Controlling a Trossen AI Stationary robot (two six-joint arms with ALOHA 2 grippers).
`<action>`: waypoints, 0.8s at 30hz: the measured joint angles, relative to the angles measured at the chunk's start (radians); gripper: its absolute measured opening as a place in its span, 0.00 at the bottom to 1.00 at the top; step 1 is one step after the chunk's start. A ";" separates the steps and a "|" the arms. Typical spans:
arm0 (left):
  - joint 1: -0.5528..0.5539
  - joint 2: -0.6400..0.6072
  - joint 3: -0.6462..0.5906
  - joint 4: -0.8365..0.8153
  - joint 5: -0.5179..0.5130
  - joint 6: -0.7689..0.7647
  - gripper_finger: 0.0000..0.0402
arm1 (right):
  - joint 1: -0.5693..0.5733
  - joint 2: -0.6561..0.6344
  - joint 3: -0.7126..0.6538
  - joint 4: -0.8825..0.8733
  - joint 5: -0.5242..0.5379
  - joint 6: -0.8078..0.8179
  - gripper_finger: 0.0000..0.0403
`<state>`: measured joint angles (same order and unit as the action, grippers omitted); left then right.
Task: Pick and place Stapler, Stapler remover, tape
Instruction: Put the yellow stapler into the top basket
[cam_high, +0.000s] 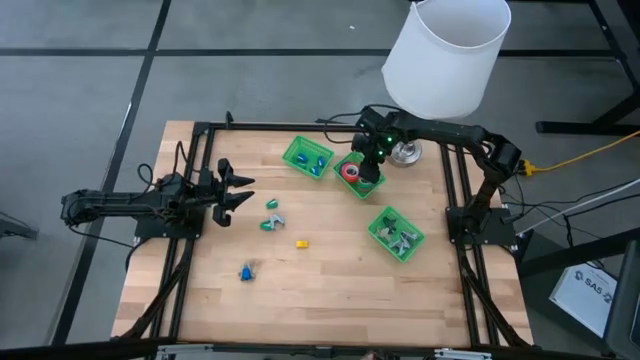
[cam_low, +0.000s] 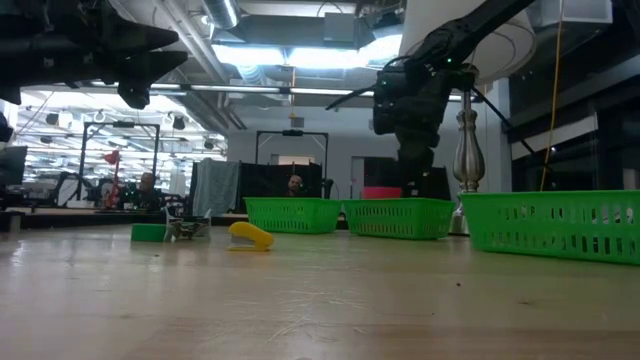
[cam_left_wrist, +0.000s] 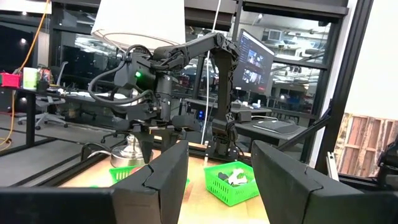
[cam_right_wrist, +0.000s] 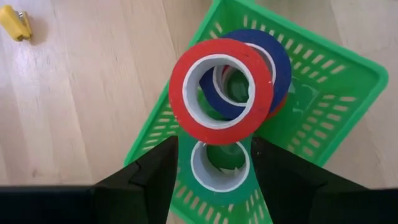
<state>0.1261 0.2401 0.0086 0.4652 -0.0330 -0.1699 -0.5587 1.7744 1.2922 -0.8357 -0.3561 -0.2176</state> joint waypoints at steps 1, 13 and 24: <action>0.000 0.000 0.000 0.000 0.000 0.000 0.43 | 0.000 0.000 0.000 -0.002 0.000 0.000 0.52; 0.000 0.000 0.000 0.000 0.000 0.000 0.43 | 0.032 -0.002 0.068 -0.091 -0.002 -0.053 0.52; 0.000 0.000 0.000 0.000 0.000 0.000 0.43 | 0.144 -0.005 0.157 -0.039 -0.003 -0.106 0.52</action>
<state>0.1261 0.2401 0.0086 0.4656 -0.0330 -0.1699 -0.4149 1.7695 1.4494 -0.8743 -0.3590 -0.3237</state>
